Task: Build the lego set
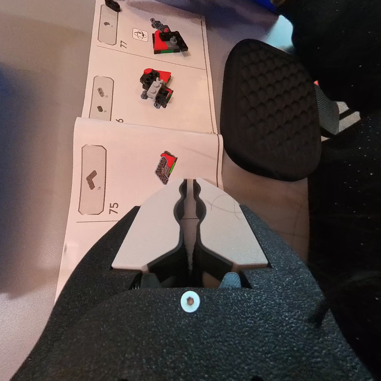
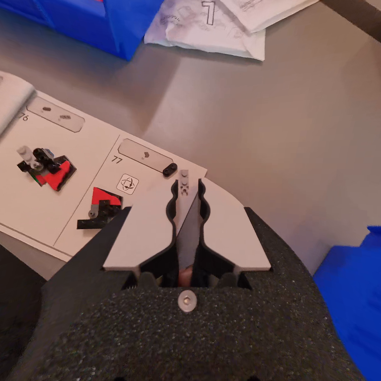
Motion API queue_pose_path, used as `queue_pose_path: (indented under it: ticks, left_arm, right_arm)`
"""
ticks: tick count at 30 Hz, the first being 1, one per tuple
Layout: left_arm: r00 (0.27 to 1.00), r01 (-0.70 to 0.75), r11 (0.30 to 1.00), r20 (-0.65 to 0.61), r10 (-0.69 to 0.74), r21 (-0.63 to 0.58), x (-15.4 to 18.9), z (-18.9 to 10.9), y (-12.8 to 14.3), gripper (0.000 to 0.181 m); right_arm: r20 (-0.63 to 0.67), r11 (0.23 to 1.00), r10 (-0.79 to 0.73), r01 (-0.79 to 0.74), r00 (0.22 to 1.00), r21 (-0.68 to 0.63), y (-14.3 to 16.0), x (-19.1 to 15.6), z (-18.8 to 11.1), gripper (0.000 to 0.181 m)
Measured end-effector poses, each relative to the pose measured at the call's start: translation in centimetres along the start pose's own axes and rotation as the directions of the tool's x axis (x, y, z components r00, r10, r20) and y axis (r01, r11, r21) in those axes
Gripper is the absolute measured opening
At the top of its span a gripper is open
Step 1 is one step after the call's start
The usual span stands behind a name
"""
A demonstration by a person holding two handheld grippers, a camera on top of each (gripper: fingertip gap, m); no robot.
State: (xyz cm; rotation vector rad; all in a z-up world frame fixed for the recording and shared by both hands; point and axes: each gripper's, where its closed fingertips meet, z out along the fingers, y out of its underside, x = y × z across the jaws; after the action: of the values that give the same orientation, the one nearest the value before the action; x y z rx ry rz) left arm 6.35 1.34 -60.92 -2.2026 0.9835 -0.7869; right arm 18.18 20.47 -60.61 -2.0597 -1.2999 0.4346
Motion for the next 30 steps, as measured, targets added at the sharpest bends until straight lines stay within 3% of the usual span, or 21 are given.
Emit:
queue_pose_path:
  ticks: [12, 18, 21, 26, 30]
  left_arm:
    - [0.999, 0.02, 1.0, -0.027, -0.02, 0.005, 0.1, 0.0, -0.1, 0.005]
    - [0.997, -0.033, 0.999, -0.066, 0.035, 0.021, 1.0, -0.2, -0.4, 0.01]
    - [0.998, -0.067, 0.996, -0.008, 0.068, 0.05, 0.7, -0.8, -1.1, 0.019]
    - [0.989, -0.114, 0.988, 0.106, 0.104, 0.099, 0.6, -1.7, -2.9, 0.027]
    - [0.982, -0.127, 0.983, 0.155, 0.107, 0.129, 1.4, -1.3, -4.3, 0.028]
  right_arm:
    - [0.118, 0.999, -0.032, 0.03, 0.992, 0.017, 0.0, -0.5, -0.1, 0.008]
    - [0.212, 0.964, -0.262, 0.243, 0.942, 0.11, -0.8, -4.6, -3.9, 0.008]
    - [0.275, 0.918, -0.397, 0.373, 0.876, 0.137, -0.6, -7.3, -5.3, 0.008]
    - [0.346, 0.878, -0.478, 0.453, 0.808, 0.155, -0.3, -10.3, -6.0, 0.008]
    - [0.32, 0.894, -0.445, 0.438, 0.836, 0.097, 0.8, -9.5, -5.4, 0.008]
